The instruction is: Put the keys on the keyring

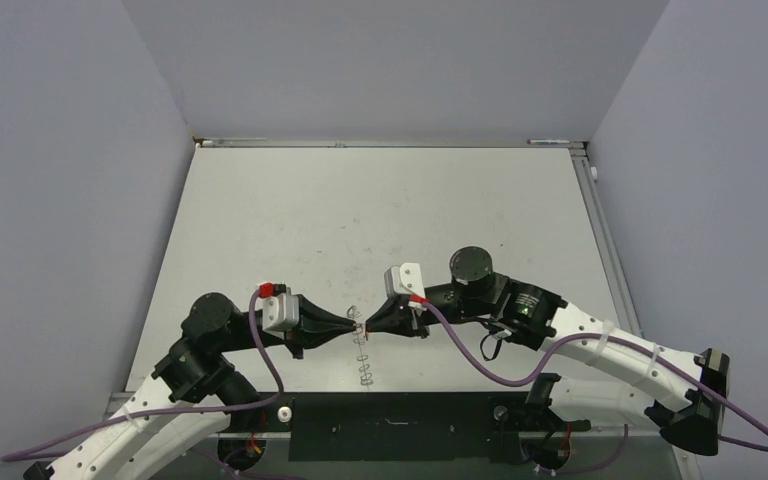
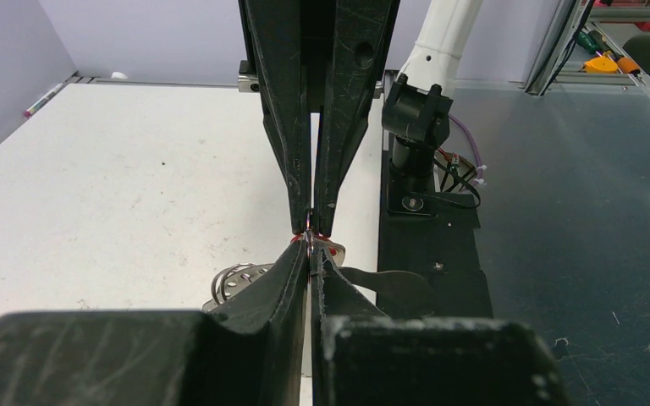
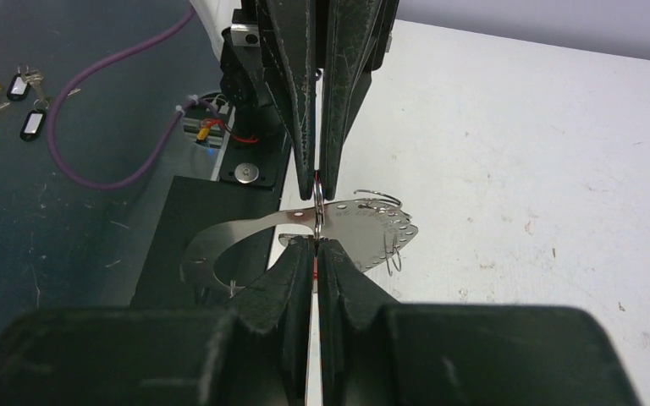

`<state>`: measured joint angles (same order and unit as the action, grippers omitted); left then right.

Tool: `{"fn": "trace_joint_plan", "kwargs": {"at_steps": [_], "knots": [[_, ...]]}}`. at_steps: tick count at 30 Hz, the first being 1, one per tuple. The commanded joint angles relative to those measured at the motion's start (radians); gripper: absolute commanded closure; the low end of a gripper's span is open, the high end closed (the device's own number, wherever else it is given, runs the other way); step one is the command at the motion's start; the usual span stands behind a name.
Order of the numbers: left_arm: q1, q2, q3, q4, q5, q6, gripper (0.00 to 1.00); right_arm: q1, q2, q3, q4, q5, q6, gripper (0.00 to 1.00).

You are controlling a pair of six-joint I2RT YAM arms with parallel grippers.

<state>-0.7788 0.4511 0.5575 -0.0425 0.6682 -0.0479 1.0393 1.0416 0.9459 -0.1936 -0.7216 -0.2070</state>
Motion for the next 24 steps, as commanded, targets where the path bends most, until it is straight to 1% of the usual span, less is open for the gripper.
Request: {"fn": "trace_joint_plan", "kwargs": {"at_steps": [1,5,9,11,13,18,24], "knots": [[0.007,-0.033,0.000,0.080,-0.024,-0.003,1.00,-0.010,-0.046,-0.060,0.129,-0.005,0.047,0.95],[0.012,-0.047,-0.007,0.091,-0.034,-0.006,1.00,-0.013,-0.056,-0.099,0.172,-0.007,0.076,0.95],[0.016,-0.043,-0.007,0.093,-0.029,-0.010,1.00,-0.012,-0.052,-0.099,0.174,-0.012,0.082,0.95],[0.016,-0.042,-0.007,0.096,-0.025,-0.010,1.00,-0.012,-0.046,-0.098,0.174,-0.016,0.083,0.91],[0.017,-0.042,-0.007,0.096,-0.025,-0.012,1.00,-0.012,-0.037,-0.096,0.177,-0.020,0.083,0.90],[0.022,-0.050,-0.011,0.108,-0.024,-0.019,1.00,-0.012,-0.015,-0.102,0.186,-0.038,0.087,0.94],[0.026,-0.051,-0.013,0.113,-0.024,-0.021,1.00,-0.013,-0.001,-0.119,0.249,-0.049,0.108,0.95]]}}
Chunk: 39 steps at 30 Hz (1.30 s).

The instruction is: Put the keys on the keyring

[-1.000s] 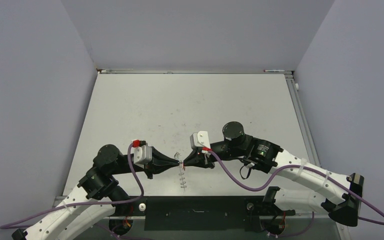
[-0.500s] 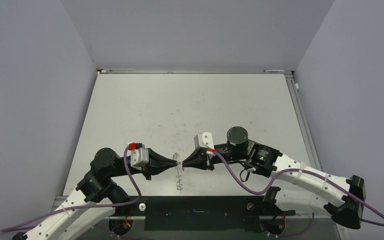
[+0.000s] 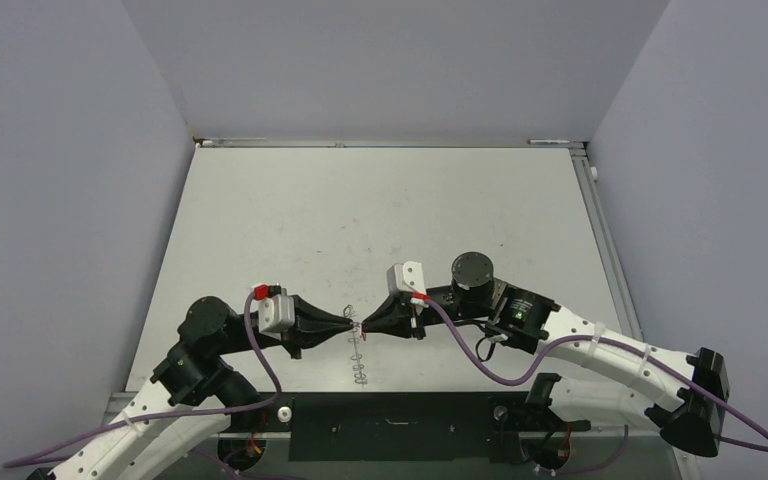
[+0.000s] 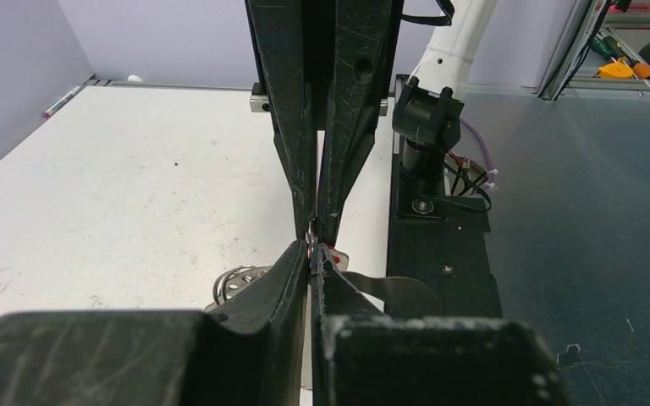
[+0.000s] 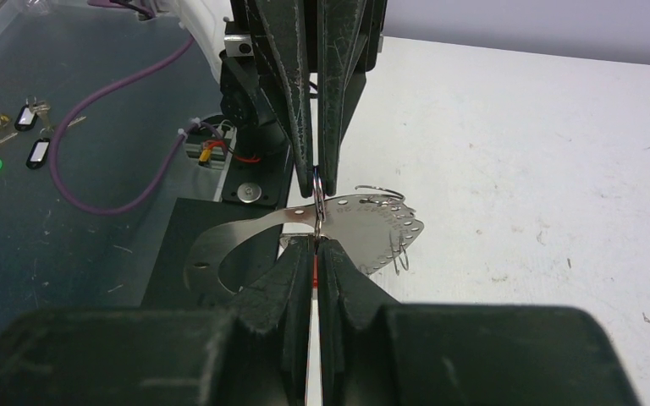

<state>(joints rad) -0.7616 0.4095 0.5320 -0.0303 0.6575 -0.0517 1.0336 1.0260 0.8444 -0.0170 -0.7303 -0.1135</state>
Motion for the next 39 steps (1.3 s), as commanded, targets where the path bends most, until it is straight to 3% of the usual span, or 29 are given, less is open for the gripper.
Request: {"fn": "trace_joint_plan", "kwargs": {"at_steps": [1,13,14,17,20,33,39], "knots": [[0.008,-0.008,0.013,0.101,-0.011,-0.017,1.00,-0.006,0.019,-0.018,0.078,-0.042,0.018,0.95],[0.013,-0.016,0.011,0.100,-0.017,-0.017,1.00,-0.006,0.043,-0.020,0.094,-0.063,0.029,0.95],[0.013,-0.015,0.011,0.099,-0.017,-0.019,1.00,-0.007,0.043,-0.019,0.090,-0.063,0.029,0.92],[0.014,-0.014,0.013,0.100,-0.016,-0.019,1.00,-0.007,0.042,-0.016,0.076,-0.058,0.026,0.66],[0.015,-0.014,0.012,0.099,-0.015,-0.019,1.00,-0.006,0.029,-0.005,0.063,-0.036,0.019,0.57],[0.015,-0.012,0.011,0.101,-0.004,-0.022,1.00,-0.006,-0.031,0.007,0.151,-0.020,0.050,0.56],[0.015,-0.012,0.011,0.103,-0.005,-0.022,1.00,-0.007,-0.017,-0.021,0.226,-0.006,0.092,0.68]]}}
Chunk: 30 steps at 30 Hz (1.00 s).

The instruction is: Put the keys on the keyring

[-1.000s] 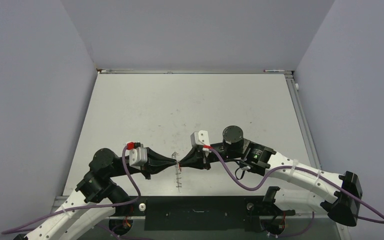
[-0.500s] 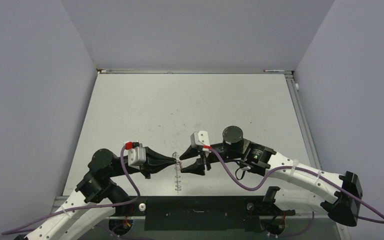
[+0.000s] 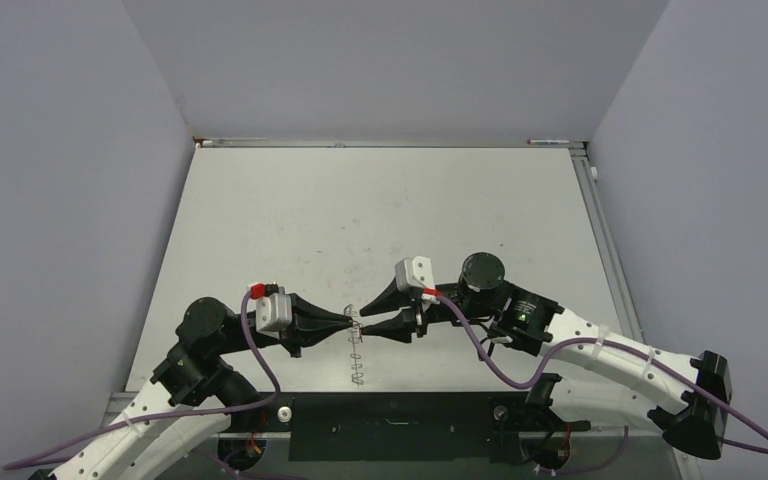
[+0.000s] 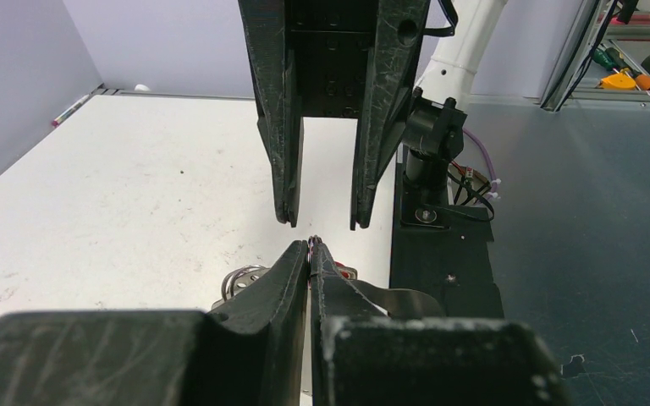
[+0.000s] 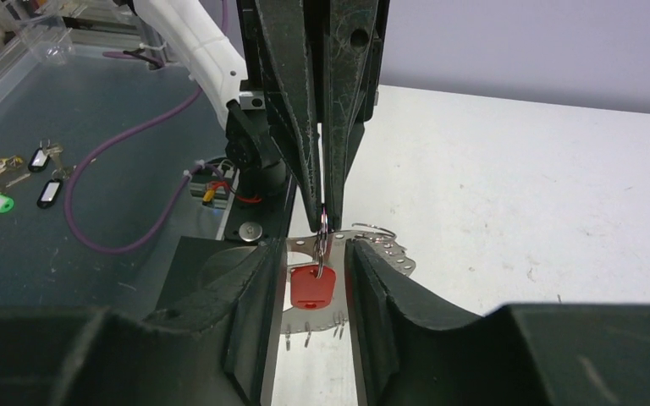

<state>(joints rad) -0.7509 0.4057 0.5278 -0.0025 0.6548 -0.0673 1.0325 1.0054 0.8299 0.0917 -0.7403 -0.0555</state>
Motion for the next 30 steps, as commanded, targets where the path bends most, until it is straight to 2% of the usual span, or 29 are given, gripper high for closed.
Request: {"fn": "trace_joint_plan", "kwargs": {"at_steps": [1,14,21,30], "knots": [[0.004,-0.010,0.015,0.075,-0.002,-0.006,1.00,-0.006,0.009,-0.007,0.124,0.004,0.038,0.69],[0.004,-0.025,0.014,0.071,-0.010,-0.005,1.00,-0.006,0.068,0.005,0.119,-0.033,0.045,0.70],[0.004,-0.028,0.013,0.069,-0.011,-0.005,1.00,-0.006,0.078,0.002,0.139,-0.041,0.052,0.85],[0.004,-0.028,0.013,0.063,-0.017,0.001,1.00,-0.005,0.085,0.008,0.130,-0.068,0.017,0.95]]}}
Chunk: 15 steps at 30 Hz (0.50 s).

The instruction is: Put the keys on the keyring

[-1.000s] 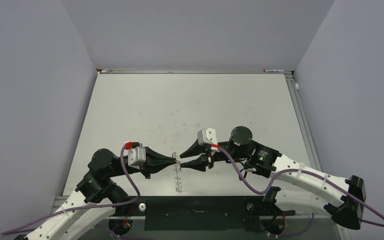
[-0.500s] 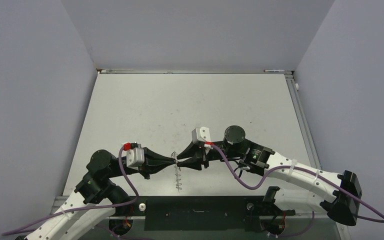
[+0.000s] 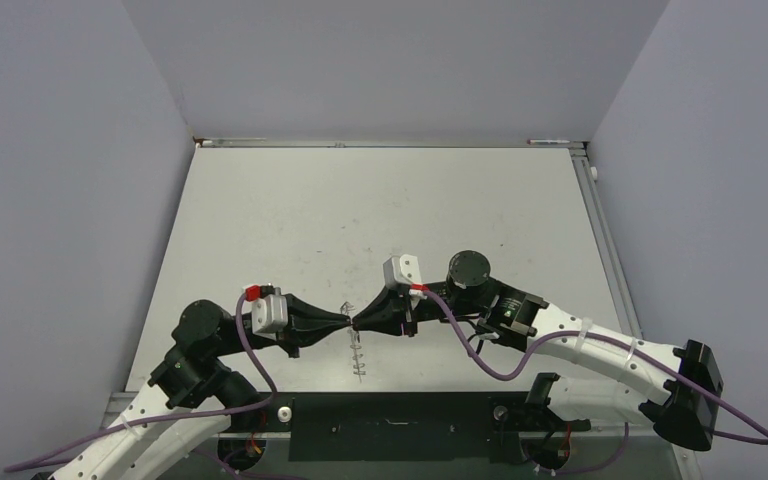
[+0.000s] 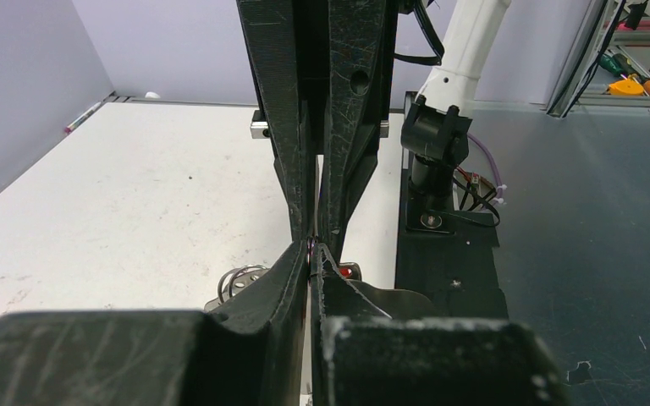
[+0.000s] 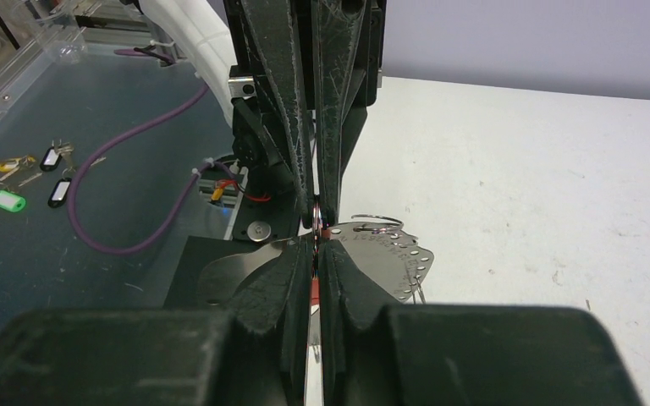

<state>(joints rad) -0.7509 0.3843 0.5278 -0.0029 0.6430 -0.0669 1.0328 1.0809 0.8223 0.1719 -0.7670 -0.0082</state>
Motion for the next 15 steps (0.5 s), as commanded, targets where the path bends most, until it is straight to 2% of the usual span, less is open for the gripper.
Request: {"fn": "trace_joint_plan", "kwargs": {"at_steps": [1,4,6,7,10,13,15], "knots": [[0.005,-0.005,0.013,0.062,-0.008,0.001,1.00,-0.006,0.008,0.025,0.030,-0.044,-0.045,0.95],[0.004,-0.005,0.014,0.056,-0.015,0.005,1.00,-0.006,0.010,0.073,-0.084,-0.040,-0.095,0.95],[0.004,-0.005,0.012,0.055,-0.016,0.006,0.96,-0.004,0.014,0.113,-0.162,-0.014,-0.133,0.95],[0.004,-0.004,0.012,0.056,-0.018,0.006,0.90,-0.004,0.018,0.136,-0.224,0.003,-0.151,0.95],[0.004,-0.003,0.009,0.055,-0.035,0.003,0.65,0.003,0.042,0.211,-0.380,0.072,-0.212,0.95],[0.005,-0.001,0.008,0.052,-0.045,0.003,0.53,0.007,0.082,0.294,-0.530,0.138,-0.254,0.95],[0.005,0.000,0.009,0.053,-0.048,0.001,0.50,0.016,0.108,0.358,-0.632,0.193,-0.280,0.95]]}}
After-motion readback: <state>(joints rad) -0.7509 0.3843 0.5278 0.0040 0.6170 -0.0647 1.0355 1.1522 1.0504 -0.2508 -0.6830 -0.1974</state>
